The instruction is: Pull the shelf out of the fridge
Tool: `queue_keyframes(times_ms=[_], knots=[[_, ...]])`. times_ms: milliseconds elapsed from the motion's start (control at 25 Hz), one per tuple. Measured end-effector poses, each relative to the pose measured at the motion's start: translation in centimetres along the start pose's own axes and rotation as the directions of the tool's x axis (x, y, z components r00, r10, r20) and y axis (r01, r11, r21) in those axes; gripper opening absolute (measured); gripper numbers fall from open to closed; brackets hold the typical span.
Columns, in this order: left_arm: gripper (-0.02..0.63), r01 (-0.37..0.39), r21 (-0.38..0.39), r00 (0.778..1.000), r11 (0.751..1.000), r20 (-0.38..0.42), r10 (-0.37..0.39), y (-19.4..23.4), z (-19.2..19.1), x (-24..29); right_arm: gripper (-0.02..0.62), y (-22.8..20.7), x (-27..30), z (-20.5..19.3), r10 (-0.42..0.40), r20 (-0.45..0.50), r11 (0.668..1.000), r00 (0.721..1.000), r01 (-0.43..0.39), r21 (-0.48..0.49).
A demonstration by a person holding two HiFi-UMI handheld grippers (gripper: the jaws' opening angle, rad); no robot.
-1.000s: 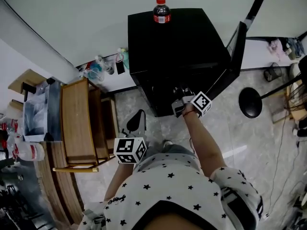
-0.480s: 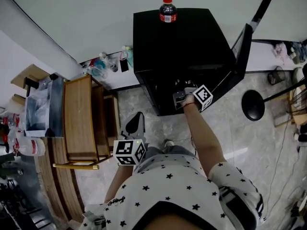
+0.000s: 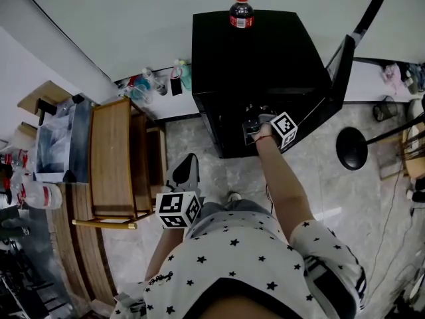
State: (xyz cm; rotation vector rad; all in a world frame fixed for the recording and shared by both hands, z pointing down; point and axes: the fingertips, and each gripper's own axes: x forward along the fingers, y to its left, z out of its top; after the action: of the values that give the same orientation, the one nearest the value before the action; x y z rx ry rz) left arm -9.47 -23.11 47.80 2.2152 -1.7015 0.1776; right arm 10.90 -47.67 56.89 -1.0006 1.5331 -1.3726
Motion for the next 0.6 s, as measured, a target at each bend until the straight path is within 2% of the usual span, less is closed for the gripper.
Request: queue_keyframes(times_ms=[120, 600], knots=[[0.012, 0.010, 0.005, 1.000, 1.000, -0.003, -0.010, -0.4, -0.1, -0.1, 0.011, 0.1, -0.3, -0.2, -0.022, -0.014, 1.000, 1.000, 0.022, 0.003], [0.012, 0.046, 0.015, 0.999, 0.999, 0.009, -0.047, -1.6, 0.1, -0.7, 0.008, 0.3, -3.3, -0.8, -0.023, -0.027, 0.999, 0.999, 0.024, 0.035]])
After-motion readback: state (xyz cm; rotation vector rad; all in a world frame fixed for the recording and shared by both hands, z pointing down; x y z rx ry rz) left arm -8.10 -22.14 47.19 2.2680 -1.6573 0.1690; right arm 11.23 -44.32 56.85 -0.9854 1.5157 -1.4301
